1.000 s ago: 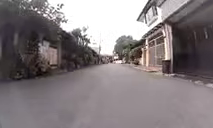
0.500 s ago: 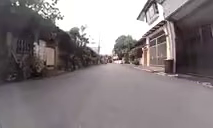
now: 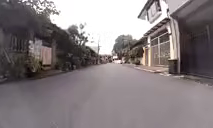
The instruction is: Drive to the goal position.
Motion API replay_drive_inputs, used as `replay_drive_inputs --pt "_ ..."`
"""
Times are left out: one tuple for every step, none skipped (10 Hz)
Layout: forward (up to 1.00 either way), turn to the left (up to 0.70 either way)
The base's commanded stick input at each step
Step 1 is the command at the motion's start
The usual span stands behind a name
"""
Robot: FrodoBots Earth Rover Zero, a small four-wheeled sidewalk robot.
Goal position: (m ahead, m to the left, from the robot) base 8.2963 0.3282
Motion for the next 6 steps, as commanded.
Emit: replay_drive_inputs --pt "0.7 0.01" --pt "0.7 0.01" --pt "0.7 0.01" --pt "0.7 0.01" --pt "0.7 0.01" --pt "0.7 0.01"
